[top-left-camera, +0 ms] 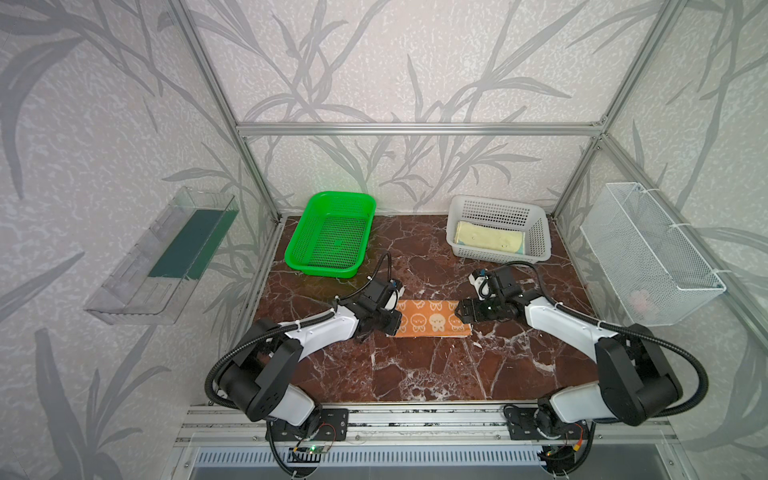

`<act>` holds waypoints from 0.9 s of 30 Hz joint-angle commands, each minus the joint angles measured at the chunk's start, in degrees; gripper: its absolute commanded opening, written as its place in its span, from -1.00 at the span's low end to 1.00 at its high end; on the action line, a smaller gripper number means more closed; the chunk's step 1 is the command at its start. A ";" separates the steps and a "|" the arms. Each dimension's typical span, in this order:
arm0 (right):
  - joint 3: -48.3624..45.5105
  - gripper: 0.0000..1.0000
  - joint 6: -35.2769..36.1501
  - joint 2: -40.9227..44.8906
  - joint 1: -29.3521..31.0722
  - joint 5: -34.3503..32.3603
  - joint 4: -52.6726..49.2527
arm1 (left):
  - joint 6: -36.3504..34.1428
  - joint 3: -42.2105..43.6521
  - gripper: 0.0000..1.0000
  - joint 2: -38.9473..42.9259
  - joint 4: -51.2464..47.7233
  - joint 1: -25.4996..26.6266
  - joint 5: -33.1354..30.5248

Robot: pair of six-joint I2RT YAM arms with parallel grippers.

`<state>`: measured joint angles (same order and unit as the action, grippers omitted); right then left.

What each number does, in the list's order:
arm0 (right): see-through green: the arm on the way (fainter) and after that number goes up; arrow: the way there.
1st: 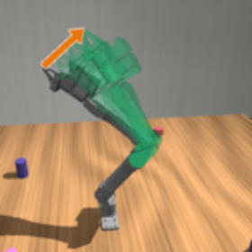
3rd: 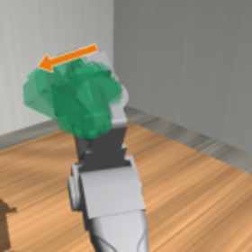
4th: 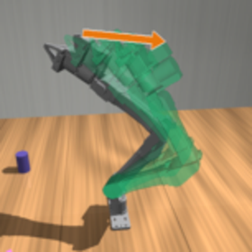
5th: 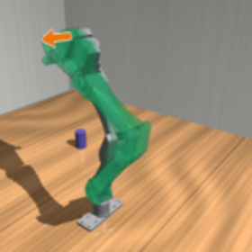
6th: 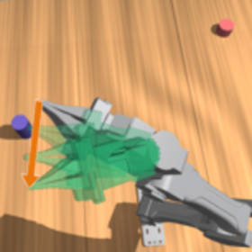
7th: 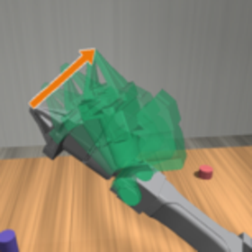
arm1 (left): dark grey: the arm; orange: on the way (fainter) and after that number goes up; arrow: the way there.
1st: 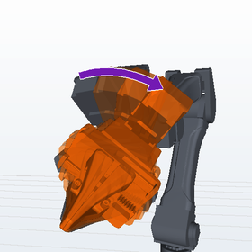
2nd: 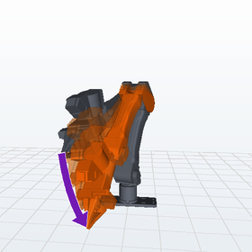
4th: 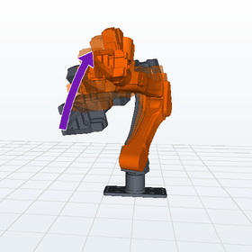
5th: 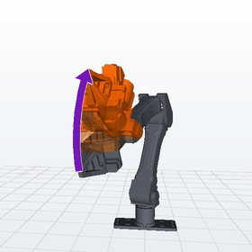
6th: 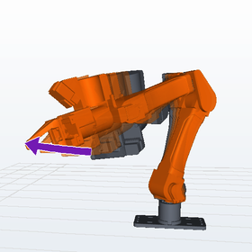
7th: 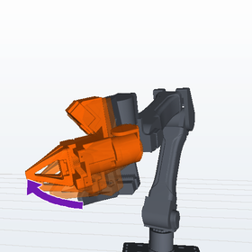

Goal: Fold and stack the towels

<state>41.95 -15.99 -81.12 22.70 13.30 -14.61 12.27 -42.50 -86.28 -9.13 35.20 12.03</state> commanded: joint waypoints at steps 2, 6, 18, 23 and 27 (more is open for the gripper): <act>-2.18 0.84 -3.38 1.74 -0.11 0.85 1.65 | 1.08 -1.48 -0.77 -1.67 2.05 0.44 0.96; -2.30 0.69 -4.50 0.51 -0.09 1.89 1.66 | 1.70 -1.35 -0.81 -2.57 1.93 0.44 1.10; -3.21 0.40 -7.56 -6.25 -0.11 4.40 5.63 | 2.76 0.07 -0.87 -4.56 2.28 0.40 1.26; -3.69 0.23 -7.90 -9.11 -0.11 5.84 7.10 | 2.93 -0.04 -0.88 -5.54 1.48 0.42 0.94; -4.77 0.10 -8.85 -10.94 -0.03 7.90 9.83 | 3.29 0.07 -0.87 -6.17 0.62 0.41 0.18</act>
<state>39.46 -23.53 -89.32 22.59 19.46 -4.23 14.50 -42.68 -91.26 -6.96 35.44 13.17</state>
